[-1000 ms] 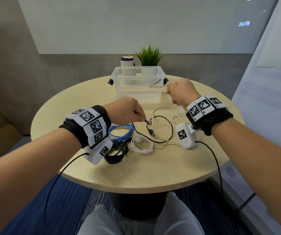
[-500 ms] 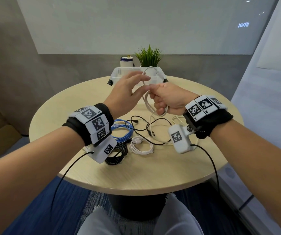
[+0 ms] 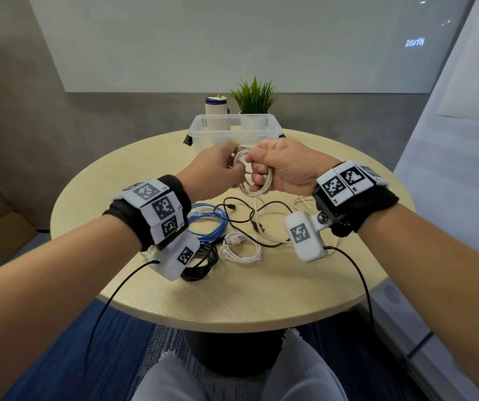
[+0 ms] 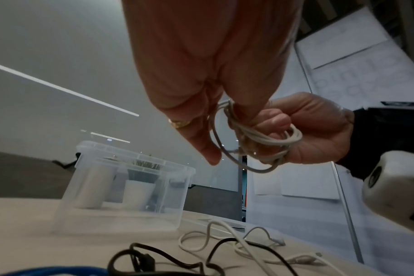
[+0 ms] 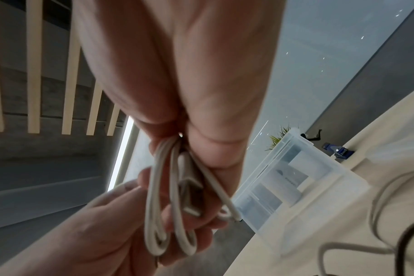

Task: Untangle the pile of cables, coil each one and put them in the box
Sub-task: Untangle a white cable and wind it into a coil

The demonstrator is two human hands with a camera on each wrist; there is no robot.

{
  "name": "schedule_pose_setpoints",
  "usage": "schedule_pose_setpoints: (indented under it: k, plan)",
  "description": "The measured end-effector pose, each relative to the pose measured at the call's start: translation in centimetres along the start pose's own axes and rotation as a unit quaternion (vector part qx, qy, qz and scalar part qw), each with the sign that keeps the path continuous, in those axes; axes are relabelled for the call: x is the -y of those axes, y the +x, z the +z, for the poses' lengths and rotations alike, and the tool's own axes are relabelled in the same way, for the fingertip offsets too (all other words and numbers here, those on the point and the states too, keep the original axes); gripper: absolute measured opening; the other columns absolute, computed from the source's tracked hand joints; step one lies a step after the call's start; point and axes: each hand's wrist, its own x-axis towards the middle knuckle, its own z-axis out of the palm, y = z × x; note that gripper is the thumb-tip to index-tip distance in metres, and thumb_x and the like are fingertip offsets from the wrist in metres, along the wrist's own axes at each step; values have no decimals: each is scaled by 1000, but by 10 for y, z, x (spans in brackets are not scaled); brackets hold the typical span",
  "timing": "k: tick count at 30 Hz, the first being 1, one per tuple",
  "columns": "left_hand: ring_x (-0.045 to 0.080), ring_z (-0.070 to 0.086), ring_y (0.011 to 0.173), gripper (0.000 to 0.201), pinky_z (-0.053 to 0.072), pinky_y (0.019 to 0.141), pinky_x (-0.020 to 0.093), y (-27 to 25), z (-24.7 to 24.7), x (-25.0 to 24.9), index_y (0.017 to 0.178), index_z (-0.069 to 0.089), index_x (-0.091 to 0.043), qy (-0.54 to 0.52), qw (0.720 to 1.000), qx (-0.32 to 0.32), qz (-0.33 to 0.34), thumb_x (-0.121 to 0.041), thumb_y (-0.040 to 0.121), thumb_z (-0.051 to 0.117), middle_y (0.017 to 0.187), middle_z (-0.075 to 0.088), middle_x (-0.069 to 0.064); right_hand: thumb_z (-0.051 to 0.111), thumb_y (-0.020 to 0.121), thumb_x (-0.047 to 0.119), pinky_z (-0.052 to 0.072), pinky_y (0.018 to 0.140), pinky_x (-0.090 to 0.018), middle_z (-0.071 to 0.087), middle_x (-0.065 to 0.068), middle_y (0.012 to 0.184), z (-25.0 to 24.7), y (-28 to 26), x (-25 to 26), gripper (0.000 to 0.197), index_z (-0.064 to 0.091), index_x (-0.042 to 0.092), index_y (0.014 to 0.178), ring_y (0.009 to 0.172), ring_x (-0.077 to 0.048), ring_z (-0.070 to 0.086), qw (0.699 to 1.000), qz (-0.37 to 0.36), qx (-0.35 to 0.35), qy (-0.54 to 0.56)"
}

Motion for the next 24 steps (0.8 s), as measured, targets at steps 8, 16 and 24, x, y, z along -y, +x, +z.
schedule_pose_setpoints:
  k: [8,16,24]
  plan:
    - [17,66,70,13,58,69,28,2,1,0,97,59,-10,-110,992,-52,-46,-4,94,48,82,68,8,46,97,0,51,61,-31,54,-9,74,-7,6,-4,17,57,12,89,63,-17,56,980,-28,-91,-174]
    - [7,58,53,20,51,63,25,3,4,-10,88,53,-16,-289,951,-34,-107,-8,100,40,73,54,5,51,97,10,54,75,-45,60,-15,78,-5,12,-12,15,65,5,92,64,-20,58,964,-36,-140,-223]
    - [15,55,62,29,51,60,26,0,-2,-15,114,42,-11,-388,911,16,-142,1,91,55,81,57,9,55,94,8,58,67,-32,58,-11,77,-9,10,-10,12,66,3,92,63,-14,61,983,-47,-124,-125]
